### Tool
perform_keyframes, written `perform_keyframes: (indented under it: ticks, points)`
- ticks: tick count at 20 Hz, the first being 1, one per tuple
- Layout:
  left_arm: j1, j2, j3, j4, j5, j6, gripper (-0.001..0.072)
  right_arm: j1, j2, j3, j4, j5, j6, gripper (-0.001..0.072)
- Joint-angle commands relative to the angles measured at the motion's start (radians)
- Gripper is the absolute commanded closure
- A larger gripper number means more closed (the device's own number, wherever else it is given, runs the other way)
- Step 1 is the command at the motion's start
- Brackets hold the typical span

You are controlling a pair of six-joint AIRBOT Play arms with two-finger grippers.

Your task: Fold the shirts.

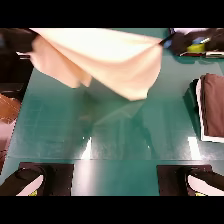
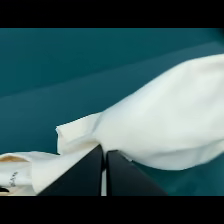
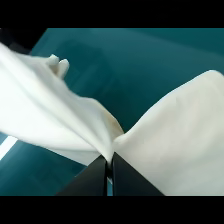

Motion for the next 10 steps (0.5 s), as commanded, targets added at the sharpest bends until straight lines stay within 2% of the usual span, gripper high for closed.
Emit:
perform_keyframes:
  ticks: [1,5,10]
  points:
    - [0.001,0.074,0.166,-0.082,-0.134,0.048,0.0684,-0.028,0.138,0.171,-0.111,0.088,0.056,0.0698]
    - [0.001,0.074,0.251,-0.088,-0.213,0.064,0.0684,-0.028,0.221,0.239,-0.206,0.143,0.133,0.0698]
    - [0.001,0.056,0.183,-0.098,-0.342,0.063,0.0685,-0.028,0.211,0.208,-0.228,0.208,0.262,0.0698]
